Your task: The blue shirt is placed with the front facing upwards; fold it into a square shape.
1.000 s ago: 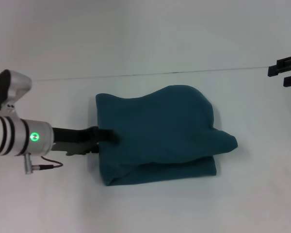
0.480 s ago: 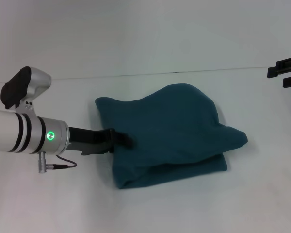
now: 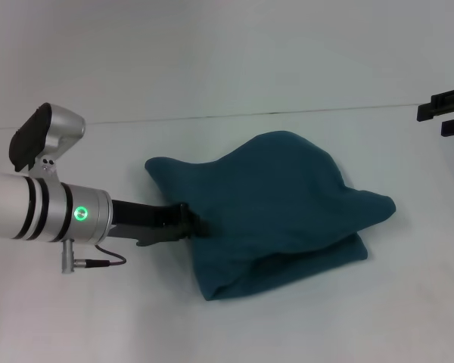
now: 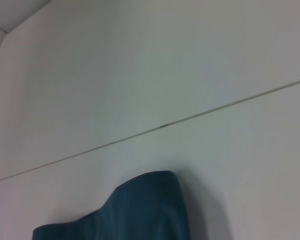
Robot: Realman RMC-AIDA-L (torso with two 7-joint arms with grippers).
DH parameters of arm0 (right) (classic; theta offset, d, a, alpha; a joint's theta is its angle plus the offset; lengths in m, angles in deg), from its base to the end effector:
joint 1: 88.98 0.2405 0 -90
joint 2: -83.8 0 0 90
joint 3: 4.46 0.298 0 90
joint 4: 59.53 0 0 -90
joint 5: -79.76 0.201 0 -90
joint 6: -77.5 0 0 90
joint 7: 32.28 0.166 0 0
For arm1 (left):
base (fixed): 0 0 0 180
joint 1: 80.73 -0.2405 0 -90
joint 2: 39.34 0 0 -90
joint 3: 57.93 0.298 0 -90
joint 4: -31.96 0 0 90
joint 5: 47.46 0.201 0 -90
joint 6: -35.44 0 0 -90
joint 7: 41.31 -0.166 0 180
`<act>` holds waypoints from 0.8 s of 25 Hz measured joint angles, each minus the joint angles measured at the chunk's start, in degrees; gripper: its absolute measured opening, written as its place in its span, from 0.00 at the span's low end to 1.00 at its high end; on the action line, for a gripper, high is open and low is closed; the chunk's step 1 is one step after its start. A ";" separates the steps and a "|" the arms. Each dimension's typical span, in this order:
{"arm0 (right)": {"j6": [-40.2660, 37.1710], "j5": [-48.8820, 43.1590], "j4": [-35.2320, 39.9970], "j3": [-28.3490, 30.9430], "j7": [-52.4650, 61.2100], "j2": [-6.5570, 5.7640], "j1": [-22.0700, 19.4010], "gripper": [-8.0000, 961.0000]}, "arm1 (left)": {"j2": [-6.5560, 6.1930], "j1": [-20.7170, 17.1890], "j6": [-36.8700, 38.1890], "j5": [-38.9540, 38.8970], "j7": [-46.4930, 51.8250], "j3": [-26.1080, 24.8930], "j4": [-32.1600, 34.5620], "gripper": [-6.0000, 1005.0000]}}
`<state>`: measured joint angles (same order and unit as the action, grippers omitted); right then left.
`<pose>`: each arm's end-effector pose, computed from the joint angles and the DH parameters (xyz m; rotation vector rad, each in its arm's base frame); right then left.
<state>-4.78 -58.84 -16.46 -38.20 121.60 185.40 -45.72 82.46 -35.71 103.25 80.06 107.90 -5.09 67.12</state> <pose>0.3021 0.4560 0.1224 -1.9315 1.7805 0.3728 -0.2271 0.4164 -0.1024 -2.2702 -1.8727 -0.3518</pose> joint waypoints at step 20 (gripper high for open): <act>0.18 -0.14 -0.44 -0.48 -0.96 0.21 0.03 0.68 | -2.23 -12.37 14.89 2.52 -1.92 -11.94 8.32 0.09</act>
<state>-4.60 -58.98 -16.91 -38.68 120.64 185.61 -45.69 80.24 -48.08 118.13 82.59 105.98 -17.03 75.43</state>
